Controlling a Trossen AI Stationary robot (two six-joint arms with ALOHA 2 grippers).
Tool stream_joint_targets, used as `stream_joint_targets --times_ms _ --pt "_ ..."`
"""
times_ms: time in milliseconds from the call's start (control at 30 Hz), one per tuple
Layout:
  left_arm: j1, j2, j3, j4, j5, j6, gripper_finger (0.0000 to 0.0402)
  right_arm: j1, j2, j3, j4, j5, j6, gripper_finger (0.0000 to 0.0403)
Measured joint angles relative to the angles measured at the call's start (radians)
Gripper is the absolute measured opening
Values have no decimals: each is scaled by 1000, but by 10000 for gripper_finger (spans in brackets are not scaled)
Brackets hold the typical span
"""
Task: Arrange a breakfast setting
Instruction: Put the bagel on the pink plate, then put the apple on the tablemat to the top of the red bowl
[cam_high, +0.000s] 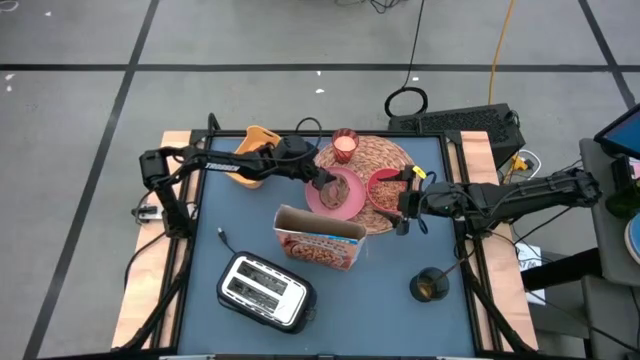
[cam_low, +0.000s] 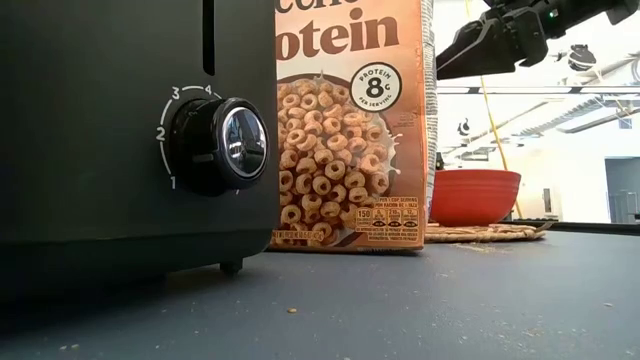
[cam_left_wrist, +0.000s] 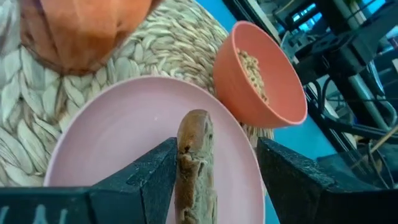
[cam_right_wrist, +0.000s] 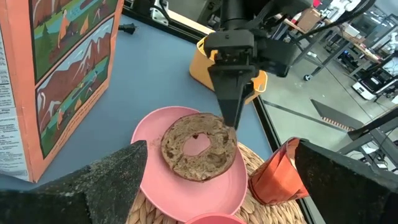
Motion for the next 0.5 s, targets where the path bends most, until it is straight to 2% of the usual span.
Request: stream_joint_targets --times_ms 233,500 --pt "26 -44 -2 11 6 54 225 0 0 0 -1 0 -3 396" --pt "111 -168 0 -20 -2 96 225 0 0 0 -2 0 -3 396"
